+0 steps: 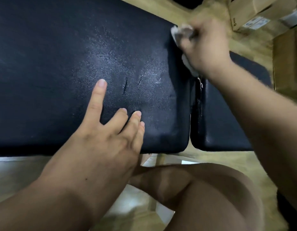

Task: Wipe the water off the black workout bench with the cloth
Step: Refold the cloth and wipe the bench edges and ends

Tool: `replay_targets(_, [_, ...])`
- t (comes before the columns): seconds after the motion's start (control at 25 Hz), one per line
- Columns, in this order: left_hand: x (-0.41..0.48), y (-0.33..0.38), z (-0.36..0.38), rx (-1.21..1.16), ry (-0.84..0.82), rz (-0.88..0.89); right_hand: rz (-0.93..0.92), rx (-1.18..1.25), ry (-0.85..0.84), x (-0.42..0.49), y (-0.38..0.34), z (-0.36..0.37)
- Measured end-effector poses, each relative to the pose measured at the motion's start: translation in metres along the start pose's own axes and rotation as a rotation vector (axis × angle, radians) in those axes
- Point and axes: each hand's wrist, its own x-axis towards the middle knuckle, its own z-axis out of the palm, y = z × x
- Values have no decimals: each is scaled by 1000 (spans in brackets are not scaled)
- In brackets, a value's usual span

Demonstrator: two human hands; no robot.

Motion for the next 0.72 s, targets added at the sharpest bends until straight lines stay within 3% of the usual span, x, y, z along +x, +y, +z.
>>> replay_targets(0.16, [-3, -4, -1, -52, 1, -9, -90, 148, -152, -153, -20, -21])
replay_targets(0.24, [-5, -5, -1, -67, 7, 5, -162, 164, -201, -180, -23, -28])
replay_targets(0.36, [-7, -8, -2, -35, -6, 22, -159, 71, -107, -110, -26, -18])
replay_targets(0.56, [-2, -4, -9, -19, -14, 33, 114, 7, -20, 40, -22, 10])
replay_targets(0.64, [-1, -5, -9, -23, -23, 28, 102, -56, 20, 25, -22, 13])
replay_targets(0.72, [0, -6, -10, -40, -34, 11, 24, 32, 27, -43, -29, 5])
